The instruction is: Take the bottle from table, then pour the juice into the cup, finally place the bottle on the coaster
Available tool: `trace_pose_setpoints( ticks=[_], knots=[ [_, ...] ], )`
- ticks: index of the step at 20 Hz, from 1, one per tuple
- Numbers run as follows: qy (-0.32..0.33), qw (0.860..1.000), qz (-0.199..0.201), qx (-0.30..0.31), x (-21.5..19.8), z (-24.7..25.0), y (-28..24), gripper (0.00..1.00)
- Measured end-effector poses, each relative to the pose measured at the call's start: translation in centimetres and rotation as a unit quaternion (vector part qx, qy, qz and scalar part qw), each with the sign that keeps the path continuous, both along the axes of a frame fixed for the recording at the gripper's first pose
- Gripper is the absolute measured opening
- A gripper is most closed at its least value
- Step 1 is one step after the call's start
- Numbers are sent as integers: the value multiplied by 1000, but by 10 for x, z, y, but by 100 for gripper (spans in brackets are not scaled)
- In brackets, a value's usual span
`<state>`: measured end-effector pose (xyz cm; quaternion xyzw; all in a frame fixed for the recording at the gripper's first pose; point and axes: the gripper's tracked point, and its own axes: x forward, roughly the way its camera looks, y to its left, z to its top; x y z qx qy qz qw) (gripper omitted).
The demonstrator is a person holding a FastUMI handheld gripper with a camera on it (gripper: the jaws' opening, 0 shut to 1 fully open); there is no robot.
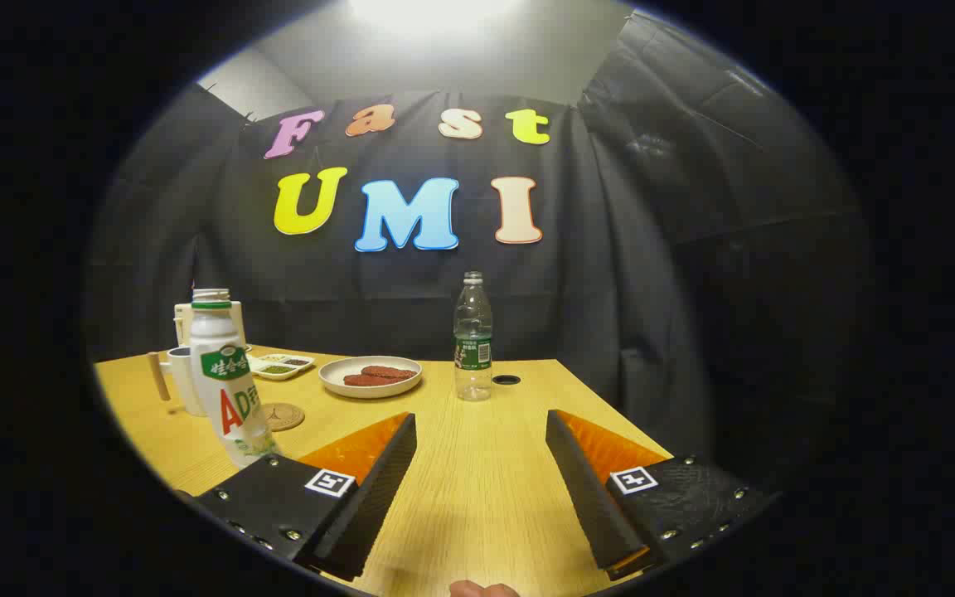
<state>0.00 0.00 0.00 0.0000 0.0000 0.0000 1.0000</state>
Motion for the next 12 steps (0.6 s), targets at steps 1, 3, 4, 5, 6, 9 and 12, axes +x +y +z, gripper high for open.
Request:
trace_pose_setpoints(
  ticks=[1, 3, 4, 5, 6, 9, 12],
  knots=[
    [2, 1000, -4, -5, 8, 1, -1, 96],
    [-3, 1000, -3, -1, 19, 13, 3, 96],
    [-5, 1000, -5, 1, 22, 21, 4, 96],
    [-9, 1000, -7, 2, 22, 28, 7, 96],
    [-15, 1000, -7, 6, 19, 39, 12, 97],
    [-32, 999, -4, 8, 2, 69, 29, 96],
    [-20, 1000, -3, 12, -21, 84, 42, 96]
  ],
)
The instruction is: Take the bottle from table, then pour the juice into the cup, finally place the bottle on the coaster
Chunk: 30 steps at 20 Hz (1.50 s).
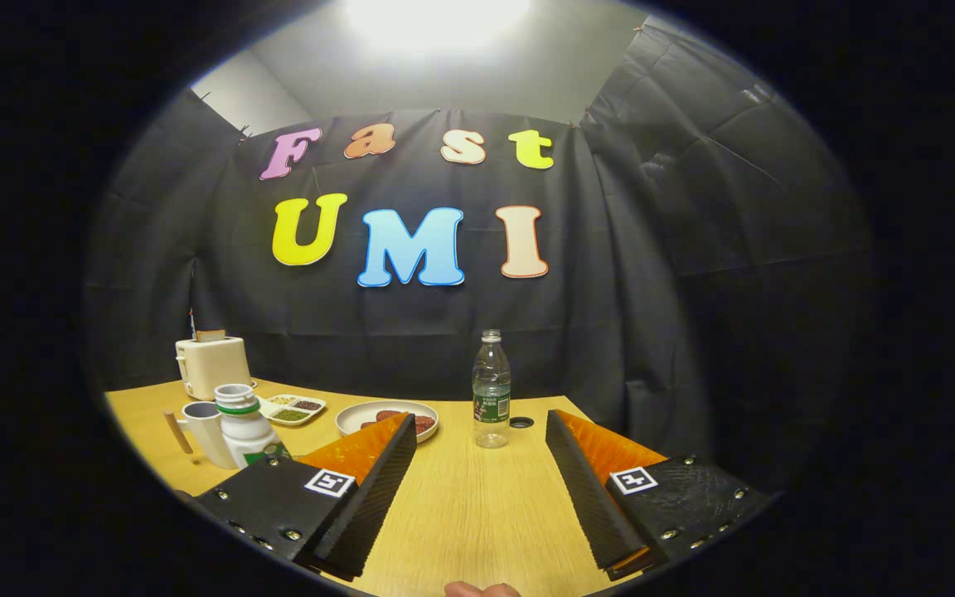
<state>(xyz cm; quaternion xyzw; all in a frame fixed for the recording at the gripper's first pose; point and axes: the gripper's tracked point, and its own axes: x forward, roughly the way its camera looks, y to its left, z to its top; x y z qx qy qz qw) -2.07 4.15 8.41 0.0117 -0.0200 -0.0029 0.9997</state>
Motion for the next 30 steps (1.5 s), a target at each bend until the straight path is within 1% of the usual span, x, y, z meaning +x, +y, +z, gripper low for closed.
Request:
trace_pose_setpoints(
  ticks=[4, 7, 11, 13, 17, 21, 24, 30],
  knots=[
    [-5, 1000, 12, -16, -30, 11, 23, 96],
    [-2, 1000, 29, -7, -42, 14, 45, 96],
    [0, 999, 45, -11, -51, 1, 70, 96],
    [2, 998, 58, -1, -55, -6, 86, 97],
    [6, 997, 75, -5, -57, -19, 115, 96],
    [10, 996, 83, -8, -51, -35, 144, 97],
    [18, 996, 81, -16, -41, -47, 156, 97],
    [30, 997, 71, -6, -21, -61, 170, 97]
  ],
)
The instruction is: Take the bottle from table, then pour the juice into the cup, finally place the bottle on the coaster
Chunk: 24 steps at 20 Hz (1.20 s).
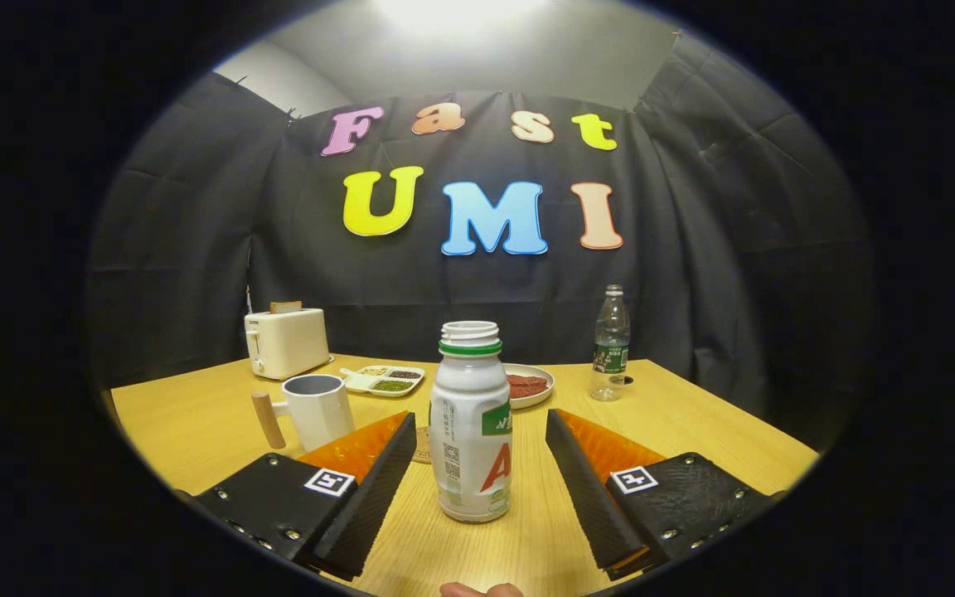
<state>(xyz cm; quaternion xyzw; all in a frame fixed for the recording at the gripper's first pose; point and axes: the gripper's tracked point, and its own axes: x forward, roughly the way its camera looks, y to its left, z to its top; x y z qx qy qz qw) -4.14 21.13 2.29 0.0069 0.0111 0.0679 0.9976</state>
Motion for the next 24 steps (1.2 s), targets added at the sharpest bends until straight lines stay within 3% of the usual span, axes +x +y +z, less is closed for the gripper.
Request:
trace_pose_setpoints(
  ticks=[14, 15, 16, 24],
  knots=[
    [23, 999, -40, 22, 41, -27, 9, 96],
    [23, 999, -35, 22, 42, -26, 11, 79],
    [23, 999, -25, 15, 43, -26, 15, 73],
    [2, 998, -14, -62, 46, -5, 19, 72]
  ],
)
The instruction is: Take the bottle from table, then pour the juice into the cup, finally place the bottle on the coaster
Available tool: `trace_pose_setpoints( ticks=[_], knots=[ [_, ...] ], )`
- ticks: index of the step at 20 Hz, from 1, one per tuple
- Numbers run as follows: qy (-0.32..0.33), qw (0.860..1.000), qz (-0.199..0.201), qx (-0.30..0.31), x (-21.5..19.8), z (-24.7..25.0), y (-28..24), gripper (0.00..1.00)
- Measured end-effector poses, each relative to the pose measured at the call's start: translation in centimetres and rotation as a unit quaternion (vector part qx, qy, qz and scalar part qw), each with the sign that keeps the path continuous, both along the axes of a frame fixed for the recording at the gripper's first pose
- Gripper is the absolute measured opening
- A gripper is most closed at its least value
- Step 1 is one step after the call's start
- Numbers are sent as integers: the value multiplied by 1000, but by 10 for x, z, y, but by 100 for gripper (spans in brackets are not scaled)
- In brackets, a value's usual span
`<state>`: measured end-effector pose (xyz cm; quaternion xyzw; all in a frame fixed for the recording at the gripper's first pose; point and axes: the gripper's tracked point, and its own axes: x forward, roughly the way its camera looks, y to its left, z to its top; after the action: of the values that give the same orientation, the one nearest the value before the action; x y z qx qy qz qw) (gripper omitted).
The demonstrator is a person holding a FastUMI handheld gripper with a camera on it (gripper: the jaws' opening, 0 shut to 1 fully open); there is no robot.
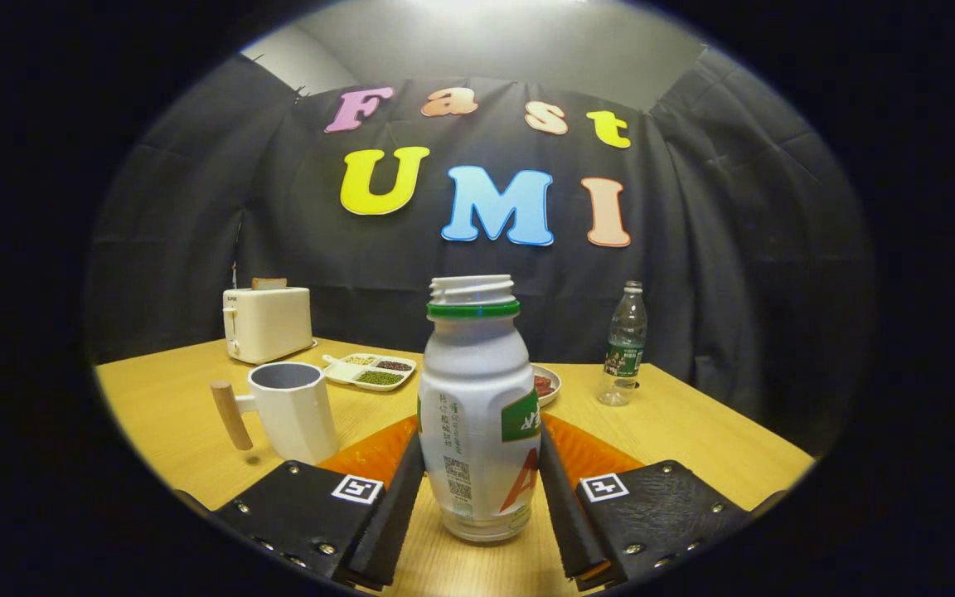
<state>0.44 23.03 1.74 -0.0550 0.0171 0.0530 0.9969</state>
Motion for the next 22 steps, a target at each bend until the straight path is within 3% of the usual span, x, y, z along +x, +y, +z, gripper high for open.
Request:
trace_pose_setpoints(
  ticks=[8, 22],
  knots=[
    [-1, 993, 16, -121, 16, 19, 15, 72],
    [-9, 965, 38, -259, 39, 23, 48, 72]
  ],
)
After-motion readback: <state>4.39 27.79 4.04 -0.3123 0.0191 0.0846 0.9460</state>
